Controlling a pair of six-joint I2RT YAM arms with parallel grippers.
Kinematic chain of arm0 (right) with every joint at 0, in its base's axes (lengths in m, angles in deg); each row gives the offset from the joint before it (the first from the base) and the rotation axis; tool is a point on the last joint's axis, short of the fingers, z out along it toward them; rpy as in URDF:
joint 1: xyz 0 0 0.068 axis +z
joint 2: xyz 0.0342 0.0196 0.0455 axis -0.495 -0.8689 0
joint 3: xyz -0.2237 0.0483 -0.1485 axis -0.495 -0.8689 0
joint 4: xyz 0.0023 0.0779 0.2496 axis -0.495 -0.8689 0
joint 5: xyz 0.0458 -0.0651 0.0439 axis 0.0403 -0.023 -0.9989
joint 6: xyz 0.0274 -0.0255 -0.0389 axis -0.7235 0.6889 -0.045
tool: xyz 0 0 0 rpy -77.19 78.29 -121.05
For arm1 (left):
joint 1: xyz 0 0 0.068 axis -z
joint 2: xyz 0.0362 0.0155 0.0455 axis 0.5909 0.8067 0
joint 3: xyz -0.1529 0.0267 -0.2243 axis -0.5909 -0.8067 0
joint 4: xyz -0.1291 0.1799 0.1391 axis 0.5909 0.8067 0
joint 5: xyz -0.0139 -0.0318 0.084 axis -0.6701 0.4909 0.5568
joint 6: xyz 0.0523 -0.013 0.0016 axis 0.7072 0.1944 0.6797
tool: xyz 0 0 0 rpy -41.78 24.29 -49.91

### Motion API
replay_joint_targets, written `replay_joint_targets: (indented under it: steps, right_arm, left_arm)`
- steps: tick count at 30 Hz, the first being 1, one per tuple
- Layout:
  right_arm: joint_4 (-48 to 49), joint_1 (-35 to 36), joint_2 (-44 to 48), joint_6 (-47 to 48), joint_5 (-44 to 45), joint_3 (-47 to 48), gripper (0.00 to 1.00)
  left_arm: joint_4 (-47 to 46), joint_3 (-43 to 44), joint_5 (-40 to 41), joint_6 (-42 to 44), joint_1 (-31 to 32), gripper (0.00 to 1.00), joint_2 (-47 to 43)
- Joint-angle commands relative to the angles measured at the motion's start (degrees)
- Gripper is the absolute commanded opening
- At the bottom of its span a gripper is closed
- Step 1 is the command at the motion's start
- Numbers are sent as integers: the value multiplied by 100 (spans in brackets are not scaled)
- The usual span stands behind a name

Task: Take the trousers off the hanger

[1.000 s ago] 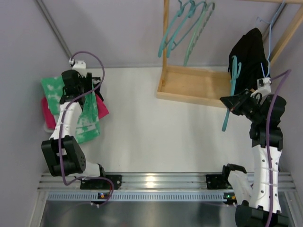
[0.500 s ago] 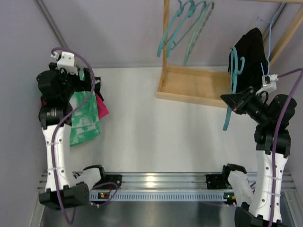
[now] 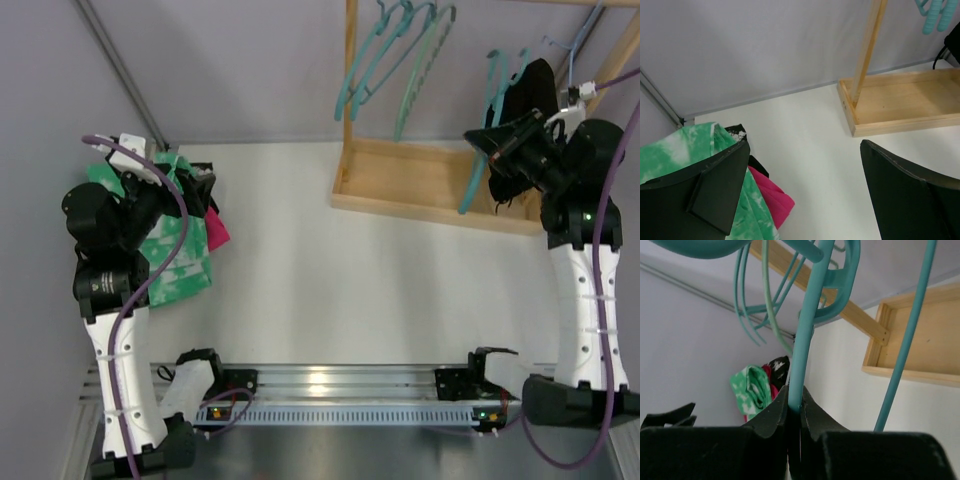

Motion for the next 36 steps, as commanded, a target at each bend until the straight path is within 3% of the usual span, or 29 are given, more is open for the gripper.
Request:
replay_joint_targets:
  steps: [1,8,14,25,36]
  right_arm:
    - [195,464,-598,49,992,984,0]
    - [-192,949,-2214,279,1846,2908,0]
    - [27,1090,-2980,367,1988,3683,0]
    - [203,1116,-3912,384,2067,4546,0]
    - [387,1213,-4221,595,1926,4485,0]
  left_arm:
    - [-26,-30,-206,-440,-4,98,-39]
    - [-26,-83,-161,-624,-4,98,-214]
    - [-26,-153,-118,-704,4,98,-267]
    - [-26,-294,-56,-836,-4,98,-346]
    - [-17,-303,-12,-757,4,98,-320]
